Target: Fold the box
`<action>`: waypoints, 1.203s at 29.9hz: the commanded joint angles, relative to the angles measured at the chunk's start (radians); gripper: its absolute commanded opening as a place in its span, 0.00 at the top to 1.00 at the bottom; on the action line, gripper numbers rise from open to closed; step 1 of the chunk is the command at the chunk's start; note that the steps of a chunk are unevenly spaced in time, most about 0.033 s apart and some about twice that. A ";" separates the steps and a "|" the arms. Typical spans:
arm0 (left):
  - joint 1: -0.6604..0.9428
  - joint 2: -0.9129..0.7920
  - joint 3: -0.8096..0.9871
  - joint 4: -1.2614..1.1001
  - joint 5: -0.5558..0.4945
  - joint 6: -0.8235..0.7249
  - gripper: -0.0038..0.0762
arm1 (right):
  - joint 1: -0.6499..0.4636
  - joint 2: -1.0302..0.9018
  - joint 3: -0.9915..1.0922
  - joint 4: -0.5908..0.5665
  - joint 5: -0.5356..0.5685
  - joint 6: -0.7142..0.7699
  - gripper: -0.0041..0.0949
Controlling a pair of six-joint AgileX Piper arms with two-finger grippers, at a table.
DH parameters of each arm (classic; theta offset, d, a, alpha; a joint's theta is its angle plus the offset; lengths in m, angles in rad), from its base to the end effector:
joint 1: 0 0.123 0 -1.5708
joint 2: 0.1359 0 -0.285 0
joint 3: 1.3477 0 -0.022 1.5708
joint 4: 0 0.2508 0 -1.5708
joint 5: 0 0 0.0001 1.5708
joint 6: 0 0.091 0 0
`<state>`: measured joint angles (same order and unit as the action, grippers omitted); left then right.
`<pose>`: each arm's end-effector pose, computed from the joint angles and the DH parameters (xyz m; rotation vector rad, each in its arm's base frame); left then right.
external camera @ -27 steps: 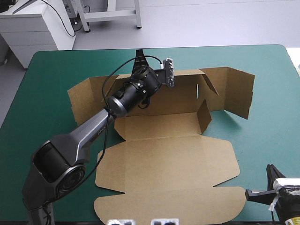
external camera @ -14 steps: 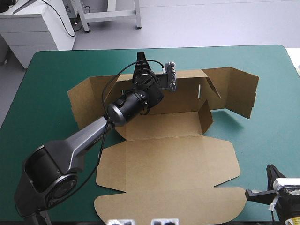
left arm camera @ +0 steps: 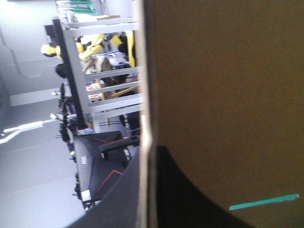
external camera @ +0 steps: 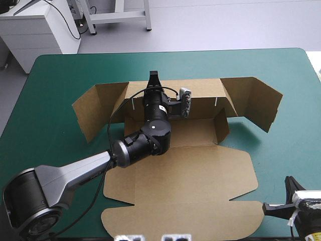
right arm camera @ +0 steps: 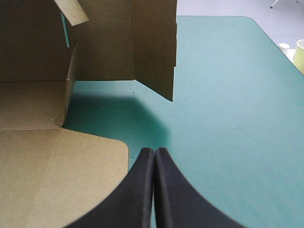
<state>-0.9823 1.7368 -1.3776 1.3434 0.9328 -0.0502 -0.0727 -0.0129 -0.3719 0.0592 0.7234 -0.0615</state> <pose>0.2702 -0.2765 0.3185 1.4932 1.4287 1.0520 0.0188 0.0022 0.2690 0.0229 1.8211 -0.0278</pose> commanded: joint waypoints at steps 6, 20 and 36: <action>-0.072 -0.101 0.173 0.364 0.090 -0.304 0.96 | -0.003 -0.023 -0.032 -0.002 -0.075 -0.007 0.98; -0.099 -0.109 0.255 0.356 0.177 -0.379 0.96 | -0.003 -0.023 -0.032 -0.010 -0.080 -0.007 0.98; -0.097 -0.109 0.255 0.362 0.135 -0.385 0.96 | -0.003 0.469 -0.226 0.101 -0.185 -0.066 0.98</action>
<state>-1.0750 1.6790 -1.1004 1.6328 1.0319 -0.4232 -0.0727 0.3106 -0.5003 0.1127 0.6428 -0.0748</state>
